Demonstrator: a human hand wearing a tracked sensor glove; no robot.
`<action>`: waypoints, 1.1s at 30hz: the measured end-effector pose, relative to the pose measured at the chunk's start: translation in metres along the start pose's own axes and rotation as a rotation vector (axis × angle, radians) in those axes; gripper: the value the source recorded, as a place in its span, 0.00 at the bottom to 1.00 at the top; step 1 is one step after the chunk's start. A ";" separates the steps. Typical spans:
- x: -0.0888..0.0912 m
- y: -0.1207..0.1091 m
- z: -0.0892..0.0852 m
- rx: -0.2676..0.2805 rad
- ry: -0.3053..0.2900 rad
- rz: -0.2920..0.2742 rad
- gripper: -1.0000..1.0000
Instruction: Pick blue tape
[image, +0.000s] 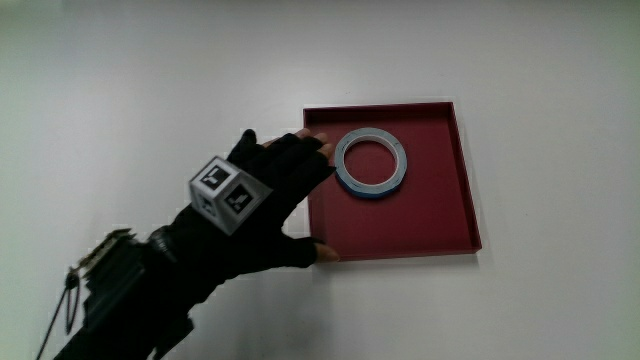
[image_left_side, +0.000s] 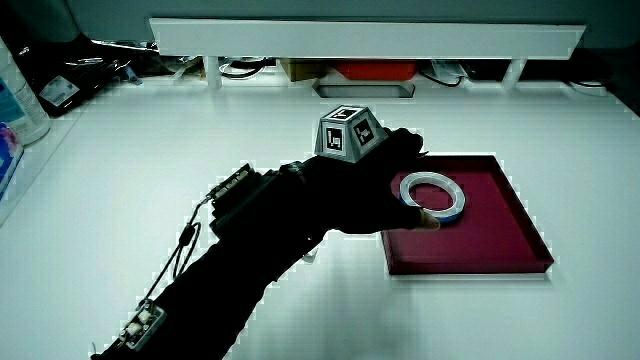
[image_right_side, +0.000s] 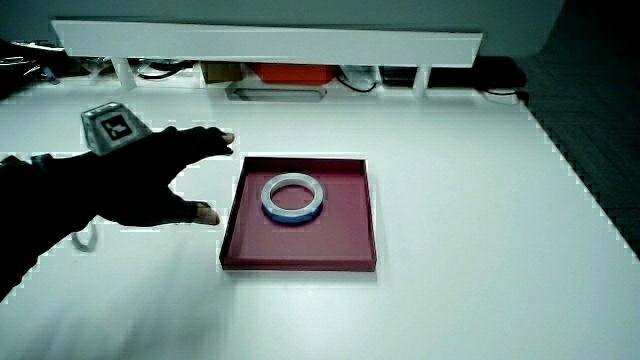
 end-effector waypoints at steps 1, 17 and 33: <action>-0.016 0.006 -0.021 -0.005 -0.127 0.028 0.50; -0.023 0.061 -0.056 -0.086 -0.035 0.111 0.50; -0.021 0.099 -0.099 -0.224 0.127 0.207 0.50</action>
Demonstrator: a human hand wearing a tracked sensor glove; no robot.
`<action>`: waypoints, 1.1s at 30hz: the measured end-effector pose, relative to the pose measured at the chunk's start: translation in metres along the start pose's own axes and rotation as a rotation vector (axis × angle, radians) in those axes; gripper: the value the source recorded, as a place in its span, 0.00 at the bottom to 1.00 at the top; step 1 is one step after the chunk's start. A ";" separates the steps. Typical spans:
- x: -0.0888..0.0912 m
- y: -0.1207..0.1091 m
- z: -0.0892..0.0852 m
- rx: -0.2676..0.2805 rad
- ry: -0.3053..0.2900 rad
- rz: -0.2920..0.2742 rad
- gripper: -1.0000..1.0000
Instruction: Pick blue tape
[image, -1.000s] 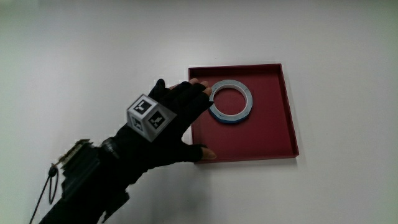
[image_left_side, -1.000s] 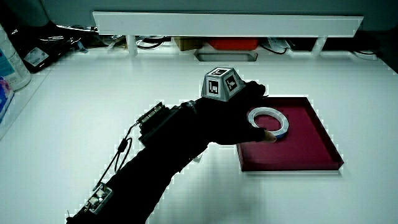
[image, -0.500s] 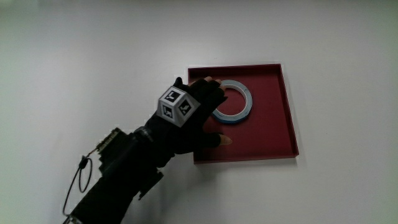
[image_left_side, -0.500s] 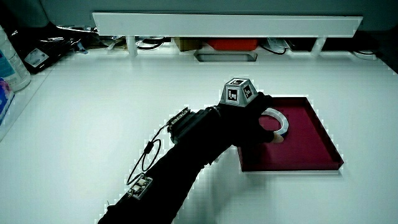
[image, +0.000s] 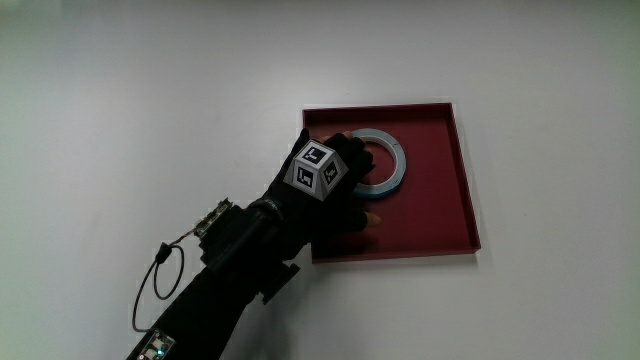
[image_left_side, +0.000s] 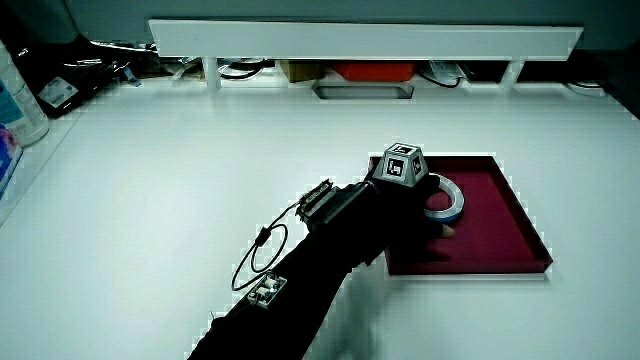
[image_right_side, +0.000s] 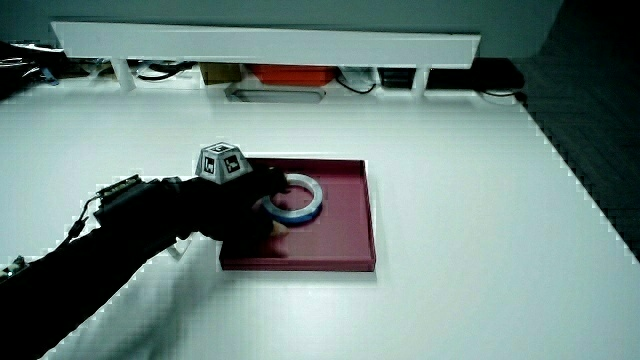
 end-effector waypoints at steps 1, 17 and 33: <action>0.000 0.001 -0.001 0.004 -0.005 -0.002 0.50; 0.006 0.011 -0.011 0.016 0.011 -0.029 0.72; 0.018 0.011 -0.010 0.113 0.092 -0.048 0.97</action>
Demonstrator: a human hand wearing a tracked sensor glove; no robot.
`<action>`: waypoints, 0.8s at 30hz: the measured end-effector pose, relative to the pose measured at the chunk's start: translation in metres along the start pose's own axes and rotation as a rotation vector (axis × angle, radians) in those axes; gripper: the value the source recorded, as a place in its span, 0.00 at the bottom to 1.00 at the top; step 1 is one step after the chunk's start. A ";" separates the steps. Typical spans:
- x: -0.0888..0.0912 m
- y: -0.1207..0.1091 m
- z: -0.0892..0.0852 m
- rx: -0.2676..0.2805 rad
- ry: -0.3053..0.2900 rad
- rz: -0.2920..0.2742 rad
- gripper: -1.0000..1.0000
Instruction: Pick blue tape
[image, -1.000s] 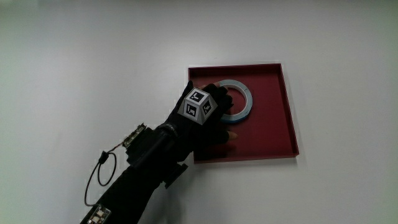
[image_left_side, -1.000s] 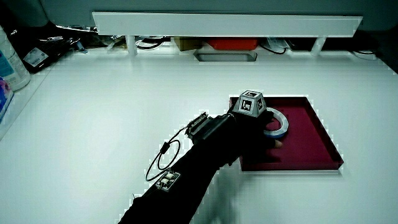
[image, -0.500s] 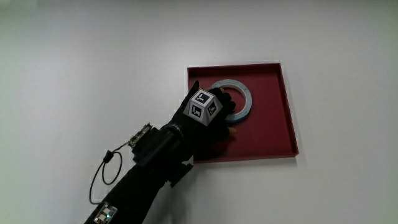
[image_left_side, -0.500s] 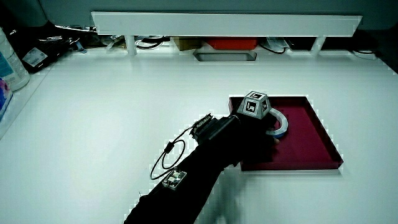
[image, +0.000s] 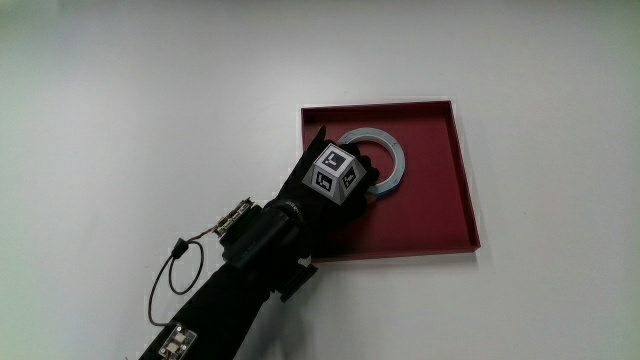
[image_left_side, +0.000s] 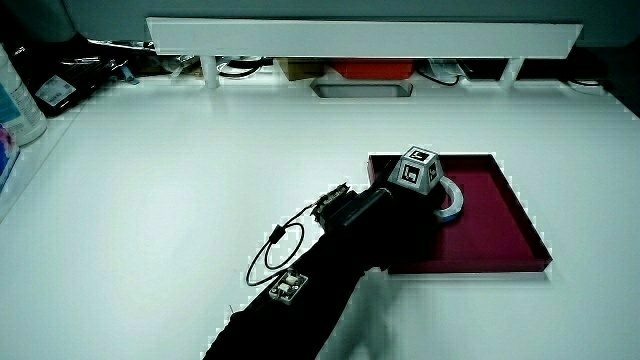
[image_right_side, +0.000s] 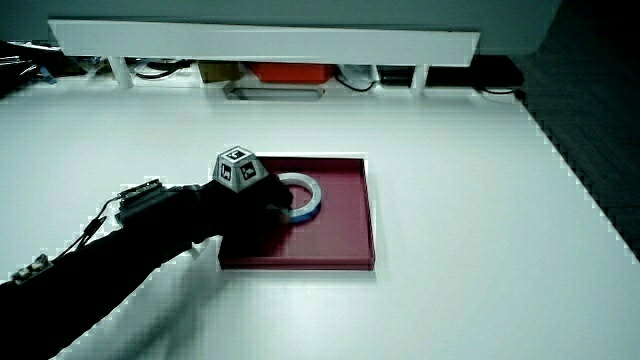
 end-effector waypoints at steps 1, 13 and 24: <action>0.000 0.000 -0.001 0.011 0.010 -0.003 0.98; 0.005 -0.002 -0.002 0.006 0.026 -0.035 1.00; 0.007 -0.028 0.027 0.063 0.022 -0.087 1.00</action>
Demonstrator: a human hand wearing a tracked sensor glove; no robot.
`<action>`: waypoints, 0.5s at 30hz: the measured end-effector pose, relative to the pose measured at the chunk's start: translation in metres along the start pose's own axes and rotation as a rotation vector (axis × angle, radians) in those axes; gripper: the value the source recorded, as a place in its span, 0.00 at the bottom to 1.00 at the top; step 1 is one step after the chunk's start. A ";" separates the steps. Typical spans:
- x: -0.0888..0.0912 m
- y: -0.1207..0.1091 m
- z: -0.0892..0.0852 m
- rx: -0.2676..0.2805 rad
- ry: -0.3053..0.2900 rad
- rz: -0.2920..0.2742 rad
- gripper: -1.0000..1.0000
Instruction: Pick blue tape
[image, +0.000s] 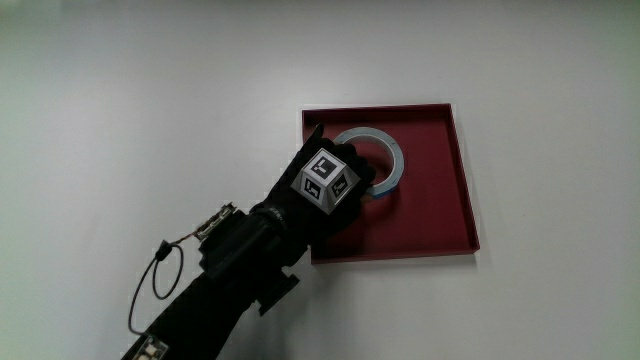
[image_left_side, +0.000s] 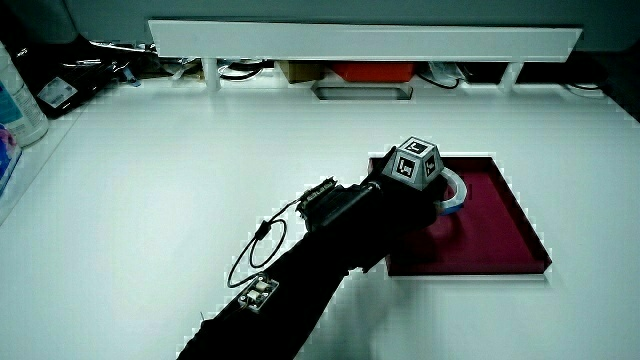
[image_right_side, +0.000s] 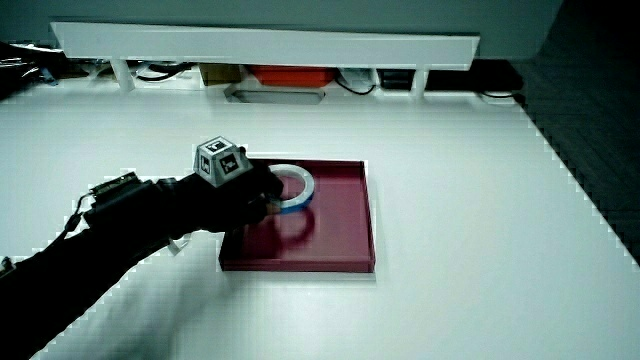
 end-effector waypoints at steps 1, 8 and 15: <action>0.002 -0.004 0.007 0.016 0.022 0.002 1.00; 0.003 -0.028 0.036 0.067 0.047 -0.031 1.00; -0.002 -0.055 0.054 0.134 0.064 -0.046 1.00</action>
